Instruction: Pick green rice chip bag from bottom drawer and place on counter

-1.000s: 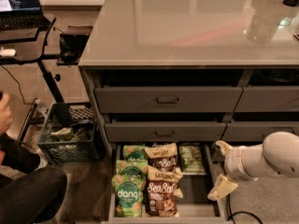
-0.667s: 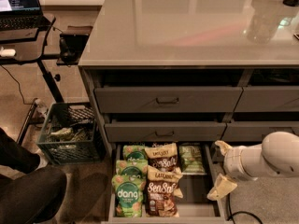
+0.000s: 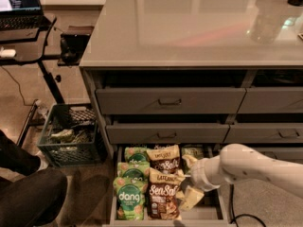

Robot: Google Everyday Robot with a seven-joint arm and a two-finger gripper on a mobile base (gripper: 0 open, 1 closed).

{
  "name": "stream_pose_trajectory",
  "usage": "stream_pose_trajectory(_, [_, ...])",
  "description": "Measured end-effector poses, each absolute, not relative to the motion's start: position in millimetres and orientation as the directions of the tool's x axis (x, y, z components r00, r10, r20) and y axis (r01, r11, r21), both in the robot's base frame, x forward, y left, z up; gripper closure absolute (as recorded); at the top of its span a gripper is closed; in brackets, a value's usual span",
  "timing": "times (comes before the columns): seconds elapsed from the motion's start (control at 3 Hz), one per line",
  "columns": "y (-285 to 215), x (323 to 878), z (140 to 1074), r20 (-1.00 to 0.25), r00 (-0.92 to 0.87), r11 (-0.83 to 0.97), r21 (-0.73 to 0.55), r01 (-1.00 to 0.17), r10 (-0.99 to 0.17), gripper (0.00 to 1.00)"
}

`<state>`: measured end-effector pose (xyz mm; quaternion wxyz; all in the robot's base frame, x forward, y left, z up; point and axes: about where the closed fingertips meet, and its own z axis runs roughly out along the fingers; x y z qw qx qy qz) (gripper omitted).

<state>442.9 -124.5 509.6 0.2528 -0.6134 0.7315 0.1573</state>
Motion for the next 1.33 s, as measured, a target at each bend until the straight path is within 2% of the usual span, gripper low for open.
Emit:
stream_pose_trajectory(0.33, [-77.7, 462.9, 481.4, -0.601, -0.072, 0.14, -0.066, -0.988, -0.796, 0.0])
stream_pose_trajectory(1.0, [-67.6, 463.1, 458.3, -0.628, -0.098, 0.153, -0.034, -0.988, -0.772, 0.0])
stream_pose_trajectory(1.33, [-46.6, 469.4, 398.1, -0.654, -0.169, 0.202, 0.024, -0.979, -0.737, 0.0])
